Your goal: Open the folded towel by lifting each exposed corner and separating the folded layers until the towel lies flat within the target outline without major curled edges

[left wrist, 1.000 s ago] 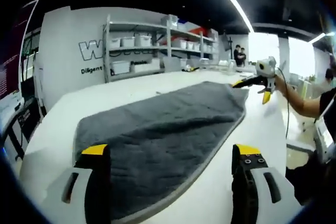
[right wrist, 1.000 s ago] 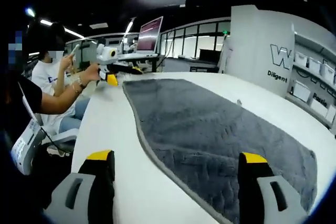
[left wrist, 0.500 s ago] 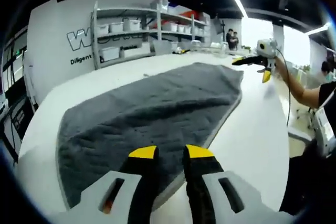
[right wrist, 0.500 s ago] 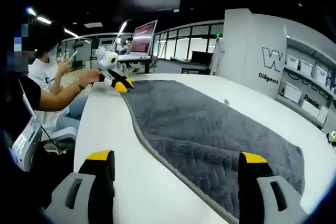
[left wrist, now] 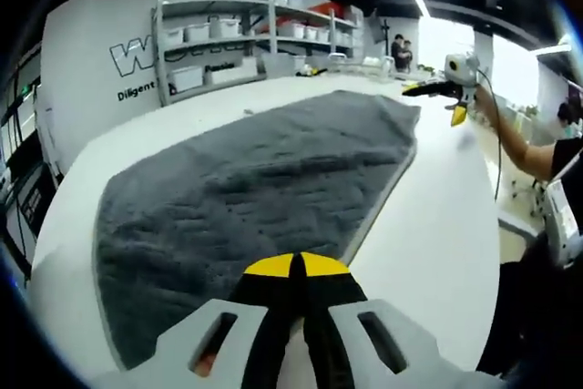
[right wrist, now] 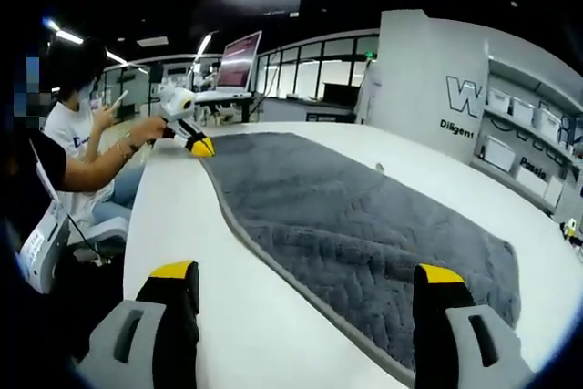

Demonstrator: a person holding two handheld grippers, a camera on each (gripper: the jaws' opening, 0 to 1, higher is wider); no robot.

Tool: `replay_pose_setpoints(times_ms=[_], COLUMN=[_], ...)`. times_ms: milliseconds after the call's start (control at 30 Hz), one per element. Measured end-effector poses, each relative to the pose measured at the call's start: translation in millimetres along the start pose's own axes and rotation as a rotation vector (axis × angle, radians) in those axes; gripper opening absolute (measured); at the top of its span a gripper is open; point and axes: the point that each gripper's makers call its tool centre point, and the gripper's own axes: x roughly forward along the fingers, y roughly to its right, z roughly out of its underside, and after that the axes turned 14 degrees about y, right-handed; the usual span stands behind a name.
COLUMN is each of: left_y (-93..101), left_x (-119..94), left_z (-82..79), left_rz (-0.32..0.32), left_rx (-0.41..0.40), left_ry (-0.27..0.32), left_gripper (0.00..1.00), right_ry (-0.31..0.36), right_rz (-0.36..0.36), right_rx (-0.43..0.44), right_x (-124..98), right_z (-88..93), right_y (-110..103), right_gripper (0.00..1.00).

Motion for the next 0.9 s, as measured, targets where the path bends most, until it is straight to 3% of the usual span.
replay_pose_setpoints(times_ms=[133,433,500,567,667,733,900], left_y=[1.3,2.7,1.7,1.9,1.3,1.7,0.6], left_x=[-4,-7,-8,-9,-15,-20,-28], left_z=[1.4,1.4,-2.8,-13.5,-30.0,-36.5,-44.0], left_rz=[0.005,0.004,-0.005,-0.007,-0.016,-0.019,-0.066], left_rx=[-0.009,0.005,0.002,-0.020,-0.044,-0.043,-0.013], left_ry=[-0.004,0.010,0.039,0.111,0.204,0.233,0.256], left_gripper=[0.01,0.03,0.13,0.31,0.40,0.46,0.82], right_ry=[-0.017,-0.072,-0.083,-0.092,-0.106,-0.121,-0.106], right_rz=[0.020,0.044,0.058,0.069,0.089,0.100,0.147], right_rx=[-0.008,-0.032,-0.035,-0.026,-0.016,-0.013,0.036], right_x=[-6,-20,-25,-31,-37,-42,-52], right_z=[4.1,14.0,16.0,18.0,20.8,23.5,22.5], right_y=[6,14,18,23,29,34,50], right_gripper=[0.99,0.87,0.82,0.76,0.65,0.55,0.35])
